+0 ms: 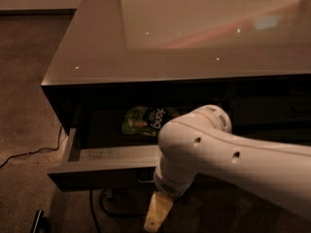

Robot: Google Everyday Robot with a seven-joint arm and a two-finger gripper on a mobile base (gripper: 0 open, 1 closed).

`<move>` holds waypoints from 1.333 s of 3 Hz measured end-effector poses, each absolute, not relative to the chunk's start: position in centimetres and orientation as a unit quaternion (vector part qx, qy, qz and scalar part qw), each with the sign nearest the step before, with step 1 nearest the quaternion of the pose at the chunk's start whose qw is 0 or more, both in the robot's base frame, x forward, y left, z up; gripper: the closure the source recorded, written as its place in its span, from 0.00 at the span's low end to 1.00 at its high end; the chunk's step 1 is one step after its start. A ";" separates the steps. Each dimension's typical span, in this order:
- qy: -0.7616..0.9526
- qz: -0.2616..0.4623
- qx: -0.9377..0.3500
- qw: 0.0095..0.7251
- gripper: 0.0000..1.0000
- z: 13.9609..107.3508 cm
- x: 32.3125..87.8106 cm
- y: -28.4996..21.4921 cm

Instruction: Open top drawer

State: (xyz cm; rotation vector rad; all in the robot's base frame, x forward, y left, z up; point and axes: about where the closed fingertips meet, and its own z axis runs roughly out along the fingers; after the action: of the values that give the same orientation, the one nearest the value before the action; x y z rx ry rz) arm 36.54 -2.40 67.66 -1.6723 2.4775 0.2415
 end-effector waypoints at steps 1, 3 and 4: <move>0.823 0.078 -0.558 0.072 0.00 67.9 36.2 -2.2; 0.801 0.073 -0.586 0.099 0.00 67.2 38.9 -1.8; 0.788 0.084 -0.598 0.119 0.00 66.1 42.4 -2.0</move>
Offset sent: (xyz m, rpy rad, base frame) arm 0.0074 0.0038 0.0004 0.0134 -0.0491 0.0384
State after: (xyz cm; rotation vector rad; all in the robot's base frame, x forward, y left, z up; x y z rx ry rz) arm 42.37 -2.00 66.13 -1.7491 2.3033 0.2461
